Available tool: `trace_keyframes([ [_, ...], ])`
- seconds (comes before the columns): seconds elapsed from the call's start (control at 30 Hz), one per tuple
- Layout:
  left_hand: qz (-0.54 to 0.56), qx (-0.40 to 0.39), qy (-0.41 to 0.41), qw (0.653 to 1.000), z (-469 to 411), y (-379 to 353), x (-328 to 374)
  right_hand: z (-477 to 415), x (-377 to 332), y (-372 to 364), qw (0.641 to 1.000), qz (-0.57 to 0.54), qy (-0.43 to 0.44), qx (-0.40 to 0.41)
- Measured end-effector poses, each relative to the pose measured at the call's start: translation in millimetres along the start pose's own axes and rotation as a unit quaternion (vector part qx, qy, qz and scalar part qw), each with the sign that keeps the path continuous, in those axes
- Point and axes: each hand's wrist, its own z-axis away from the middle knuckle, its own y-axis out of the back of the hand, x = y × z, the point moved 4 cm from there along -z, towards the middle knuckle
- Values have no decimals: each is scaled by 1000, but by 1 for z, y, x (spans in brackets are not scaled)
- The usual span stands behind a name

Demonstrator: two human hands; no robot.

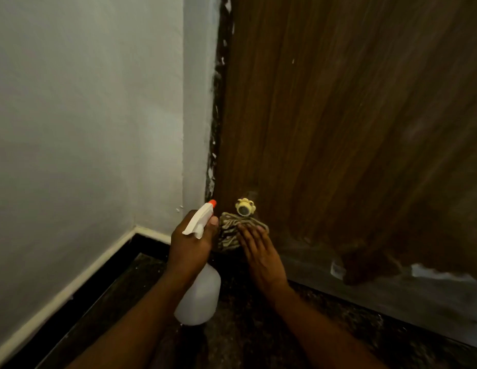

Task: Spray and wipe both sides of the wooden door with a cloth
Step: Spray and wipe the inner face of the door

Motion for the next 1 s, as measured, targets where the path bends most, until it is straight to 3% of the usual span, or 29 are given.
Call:
trace_keyframes([
  [0.2,19,-9,13,1000,10,-21,9,25,54,9,993,-56,-74,77],
  [0.4,14,-15,10,1000,13,-26,19,16,87,32,989,-12,-32,141],
  [0.53,25,-18,15,999,14,-27,17,7,111,54,967,-25,-133,215],
  [0.63,27,-18,4,999,15,-31,18,-7,87,62,967,-30,-52,249],
  [0.77,15,-18,11,1000,19,-39,19,-11,81,24,976,80,116,169],
  [0.87,11,-21,22,999,18,-39,13,9,97,-1,970,146,146,124],
  [1.0,-9,-27,13,1000,20,-40,12,45,100,-11,978,127,114,120],
])
